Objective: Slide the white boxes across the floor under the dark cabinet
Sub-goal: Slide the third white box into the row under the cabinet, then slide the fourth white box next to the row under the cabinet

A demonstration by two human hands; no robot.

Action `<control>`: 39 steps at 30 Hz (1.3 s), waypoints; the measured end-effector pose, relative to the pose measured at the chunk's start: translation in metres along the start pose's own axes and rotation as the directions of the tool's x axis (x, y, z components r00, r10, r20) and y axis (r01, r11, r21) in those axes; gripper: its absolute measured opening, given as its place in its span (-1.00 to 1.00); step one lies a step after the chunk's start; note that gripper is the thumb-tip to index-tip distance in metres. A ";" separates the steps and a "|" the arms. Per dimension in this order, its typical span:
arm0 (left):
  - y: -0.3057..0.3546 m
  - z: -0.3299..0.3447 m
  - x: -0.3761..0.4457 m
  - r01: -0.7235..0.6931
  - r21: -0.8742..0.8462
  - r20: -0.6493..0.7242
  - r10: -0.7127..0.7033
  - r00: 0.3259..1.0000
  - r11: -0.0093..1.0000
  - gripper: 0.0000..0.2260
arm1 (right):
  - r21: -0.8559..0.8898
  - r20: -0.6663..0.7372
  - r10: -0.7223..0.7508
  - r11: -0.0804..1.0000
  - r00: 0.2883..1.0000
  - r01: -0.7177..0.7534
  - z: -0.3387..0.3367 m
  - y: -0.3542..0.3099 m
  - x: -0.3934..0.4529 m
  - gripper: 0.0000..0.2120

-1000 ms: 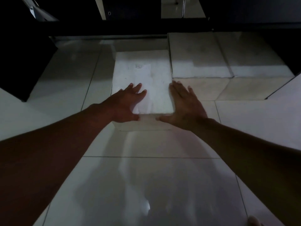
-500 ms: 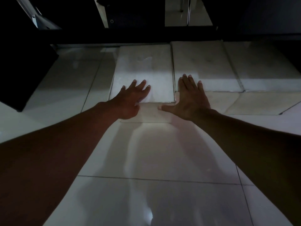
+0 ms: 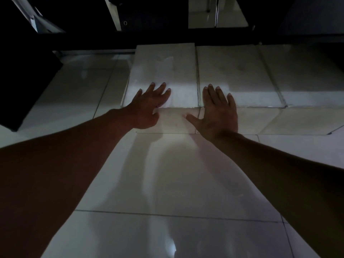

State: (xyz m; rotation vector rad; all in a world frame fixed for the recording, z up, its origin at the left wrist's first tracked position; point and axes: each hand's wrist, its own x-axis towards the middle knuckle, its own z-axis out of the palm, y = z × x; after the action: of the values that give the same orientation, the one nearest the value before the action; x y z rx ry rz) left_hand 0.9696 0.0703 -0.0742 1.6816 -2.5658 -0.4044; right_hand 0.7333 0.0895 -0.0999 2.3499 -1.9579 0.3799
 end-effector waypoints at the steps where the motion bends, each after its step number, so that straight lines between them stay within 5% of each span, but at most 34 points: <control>1: 0.001 -0.001 -0.001 0.004 -0.001 0.001 -0.004 1.000 1.000 -0.28 | 0.006 -0.005 0.001 1.000 1.000 -0.001 0.000 0.000 0.000 -0.08; 9: 0.033 0.001 -0.009 0.116 -0.028 0.007 -0.116 0.993 0.993 -0.23 | 0.120 0.047 -0.034 0.992 0.998 0.028 -0.014 0.005 -0.004 -0.12; 14: 0.090 -0.028 -0.022 0.027 -0.109 -0.328 -0.061 0.943 0.994 -0.45 | 0.216 -0.084 -0.062 0.973 0.995 0.079 -0.061 0.013 -0.041 -0.47; 17: 0.124 -0.058 -0.022 -0.023 -0.065 -0.398 -0.005 0.917 0.998 -0.55 | 0.217 -0.145 -0.055 0.972 0.988 0.086 -0.105 0.029 -0.056 -0.54; 31: 0.315 -0.123 -0.010 -0.190 -0.136 -0.413 0.118 0.903 0.972 -0.69 | 0.189 -0.305 0.199 0.971 0.931 -0.146 -0.254 0.148 -0.112 -0.63; 39: 0.453 -0.129 0.041 -0.201 -0.132 -0.338 0.146 0.930 0.971 -0.68 | 0.174 -0.315 0.267 0.960 0.911 -0.221 -0.309 0.291 -0.134 -0.64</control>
State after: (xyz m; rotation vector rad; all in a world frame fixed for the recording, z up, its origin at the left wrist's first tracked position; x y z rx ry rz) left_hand 0.5711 0.1783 0.1560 1.3241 -2.3413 -0.2896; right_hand 0.3813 0.2247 0.1368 1.9389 -2.1095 0.8918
